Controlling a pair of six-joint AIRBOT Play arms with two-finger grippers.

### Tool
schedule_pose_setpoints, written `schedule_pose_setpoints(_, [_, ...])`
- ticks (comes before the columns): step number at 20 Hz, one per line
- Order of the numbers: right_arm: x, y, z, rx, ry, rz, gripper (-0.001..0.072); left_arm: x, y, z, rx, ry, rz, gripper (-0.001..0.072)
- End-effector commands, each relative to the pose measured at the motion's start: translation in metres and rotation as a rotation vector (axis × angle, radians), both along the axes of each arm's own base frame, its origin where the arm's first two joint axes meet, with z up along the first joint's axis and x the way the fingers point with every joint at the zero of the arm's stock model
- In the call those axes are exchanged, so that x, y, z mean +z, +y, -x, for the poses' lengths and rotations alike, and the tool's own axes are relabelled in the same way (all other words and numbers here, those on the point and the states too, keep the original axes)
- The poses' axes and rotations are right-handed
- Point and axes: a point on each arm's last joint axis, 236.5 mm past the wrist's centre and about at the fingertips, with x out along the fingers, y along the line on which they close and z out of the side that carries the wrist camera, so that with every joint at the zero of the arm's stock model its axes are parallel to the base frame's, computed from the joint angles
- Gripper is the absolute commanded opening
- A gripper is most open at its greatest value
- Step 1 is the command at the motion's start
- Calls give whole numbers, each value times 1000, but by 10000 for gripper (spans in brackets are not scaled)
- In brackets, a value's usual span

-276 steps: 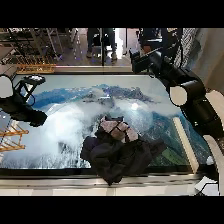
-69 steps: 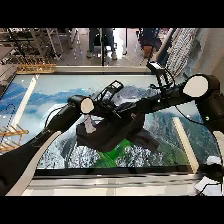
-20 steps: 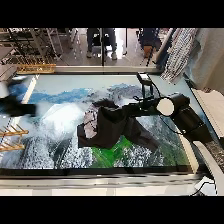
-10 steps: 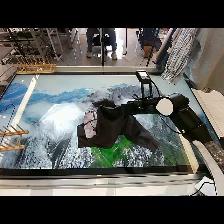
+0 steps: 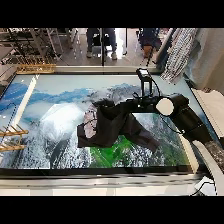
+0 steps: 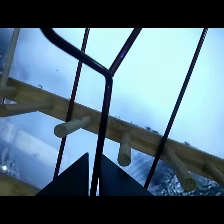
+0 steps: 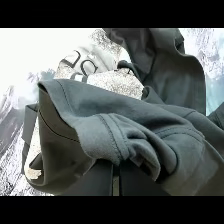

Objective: Fold the clothes and pants, and hang the long-sleeved shirts on hangers.

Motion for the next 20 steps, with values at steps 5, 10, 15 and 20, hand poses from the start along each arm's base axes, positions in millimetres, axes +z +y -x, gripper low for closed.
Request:
schedule_pose_setpoints(5, [1,4,2,4,8,-20,27,91,-27,-24,-79,-182,-56,45])
schedule_pose_setpoints(10, [-4,3,8,14,40,-5,27,227,-128,-72,-287,-654,99,12])
schedule_pose_setpoints(15, [-8,-8,4,10,18,56,26,323,-286,-58,-777,-962,498,12])
schedule_pose_setpoints(20, [1,-18,-14,-19,-71,91,26,295,-393,-3,-1288,-808,826,12])
